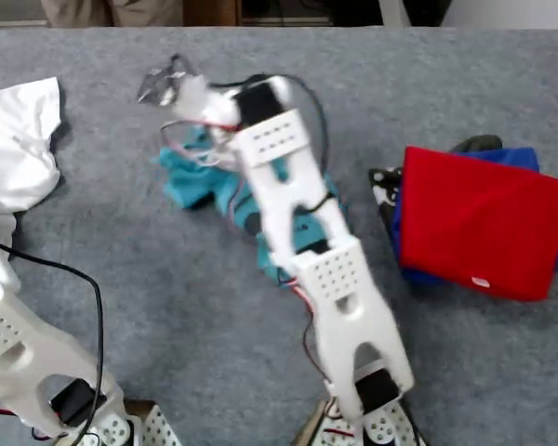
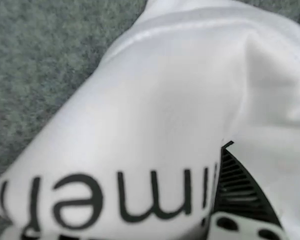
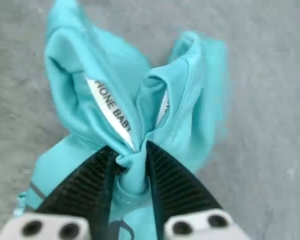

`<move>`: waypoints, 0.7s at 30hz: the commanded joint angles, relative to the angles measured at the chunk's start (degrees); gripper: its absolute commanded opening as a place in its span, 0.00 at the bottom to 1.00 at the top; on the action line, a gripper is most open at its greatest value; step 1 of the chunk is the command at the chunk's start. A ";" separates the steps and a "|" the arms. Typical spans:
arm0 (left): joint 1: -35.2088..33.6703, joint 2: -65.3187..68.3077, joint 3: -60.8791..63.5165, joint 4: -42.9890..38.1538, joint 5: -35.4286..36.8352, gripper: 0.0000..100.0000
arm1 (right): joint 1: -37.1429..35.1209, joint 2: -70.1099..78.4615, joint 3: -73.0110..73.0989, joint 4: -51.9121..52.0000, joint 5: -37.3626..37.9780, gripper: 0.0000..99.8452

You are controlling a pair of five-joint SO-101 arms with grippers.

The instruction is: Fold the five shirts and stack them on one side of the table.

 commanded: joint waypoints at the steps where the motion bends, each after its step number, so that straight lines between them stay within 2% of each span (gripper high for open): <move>1: 0.26 -0.57 -2.55 0.35 0.18 0.26 | 1.71 -9.63 -0.22 1.14 -1.05 0.00; 5: 0.26 -0.57 -2.64 0.35 0.18 0.26 | -2.42 -19.65 3.47 1.14 -1.14 0.00; 13: -0.09 -0.57 -2.64 0.35 0.18 0.26 | -16.75 -33.89 4.62 -1.41 -1.14 0.00; 16: -0.09 -0.48 -2.64 0.35 0.18 0.26 | -21.14 -36.53 4.62 -6.42 -1.67 0.00; 21: -0.18 -0.48 -2.64 0.35 0.18 0.26 | -23.52 -38.29 4.62 -21.54 -11.43 0.00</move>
